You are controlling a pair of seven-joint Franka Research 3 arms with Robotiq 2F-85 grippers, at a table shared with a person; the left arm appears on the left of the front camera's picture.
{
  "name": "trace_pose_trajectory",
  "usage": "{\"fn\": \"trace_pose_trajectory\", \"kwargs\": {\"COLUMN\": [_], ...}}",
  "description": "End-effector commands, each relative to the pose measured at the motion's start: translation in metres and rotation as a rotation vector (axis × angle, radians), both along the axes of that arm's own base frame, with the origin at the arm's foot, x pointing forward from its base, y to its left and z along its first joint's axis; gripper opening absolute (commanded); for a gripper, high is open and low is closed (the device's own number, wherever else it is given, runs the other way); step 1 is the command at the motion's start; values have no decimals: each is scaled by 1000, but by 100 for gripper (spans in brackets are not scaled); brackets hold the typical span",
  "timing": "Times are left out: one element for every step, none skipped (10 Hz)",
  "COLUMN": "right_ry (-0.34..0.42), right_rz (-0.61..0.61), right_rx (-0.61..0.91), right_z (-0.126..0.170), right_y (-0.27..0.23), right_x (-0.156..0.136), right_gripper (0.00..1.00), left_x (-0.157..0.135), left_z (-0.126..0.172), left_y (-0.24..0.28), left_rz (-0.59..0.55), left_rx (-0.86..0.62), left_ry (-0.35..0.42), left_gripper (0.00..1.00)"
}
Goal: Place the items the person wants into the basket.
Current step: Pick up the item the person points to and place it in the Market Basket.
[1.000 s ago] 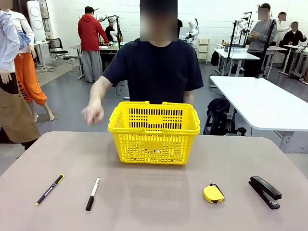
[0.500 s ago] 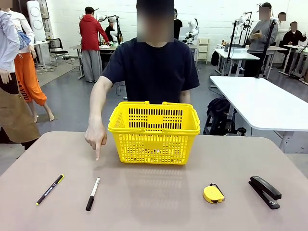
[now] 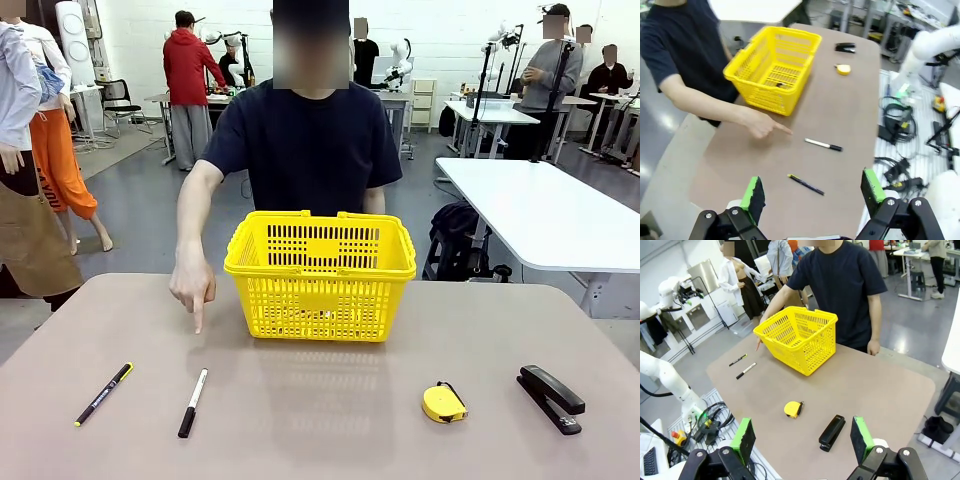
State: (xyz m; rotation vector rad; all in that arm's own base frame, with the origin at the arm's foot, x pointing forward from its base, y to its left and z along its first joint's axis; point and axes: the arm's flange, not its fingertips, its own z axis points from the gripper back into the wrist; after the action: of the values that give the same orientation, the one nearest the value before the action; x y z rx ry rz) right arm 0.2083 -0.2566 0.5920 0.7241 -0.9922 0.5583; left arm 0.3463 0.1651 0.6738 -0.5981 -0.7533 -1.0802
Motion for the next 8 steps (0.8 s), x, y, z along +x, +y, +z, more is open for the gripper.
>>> {"fn": "trace_pose_trajectory", "kwargs": {"right_ry": [-27, -27, -27, -27, -27, -27, -27, -27], "right_rz": [6, 6, 6, 6, 6, 6, 6, 6], "right_rx": [10, 10, 10, 10, 10, 10, 10, 10], "right_z": [1, 1, 1, 1, 1, 1, 1, 1], "right_y": [-1, -1, -1, -1, -1, -1, -1, -1], "right_x": [1, 1, 1, 1, 1, 1, 1, 1], "right_gripper": [100, 100, 100, 100, 100, 100, 100, 100], "left_x": [-11, -15, -10, 11, 30, 36, 45, 53], "left_z": [31, 30, 15, -3, -29, -61, -84, -104], "left_y": [-94, -144, -190, -225, -259, -287, -304, -312], "left_rz": [216, 210, 189, 182, 243, 337, 429, 496], "left_rx": [122, 235, 349, 458, 533, 577, 600, 608], "left_ry": [-5, -2, 17, 130, 207, 244, 272, 309], "left_gripper": [100, 100, 100, 100, 100, 100, 100, 100]}}
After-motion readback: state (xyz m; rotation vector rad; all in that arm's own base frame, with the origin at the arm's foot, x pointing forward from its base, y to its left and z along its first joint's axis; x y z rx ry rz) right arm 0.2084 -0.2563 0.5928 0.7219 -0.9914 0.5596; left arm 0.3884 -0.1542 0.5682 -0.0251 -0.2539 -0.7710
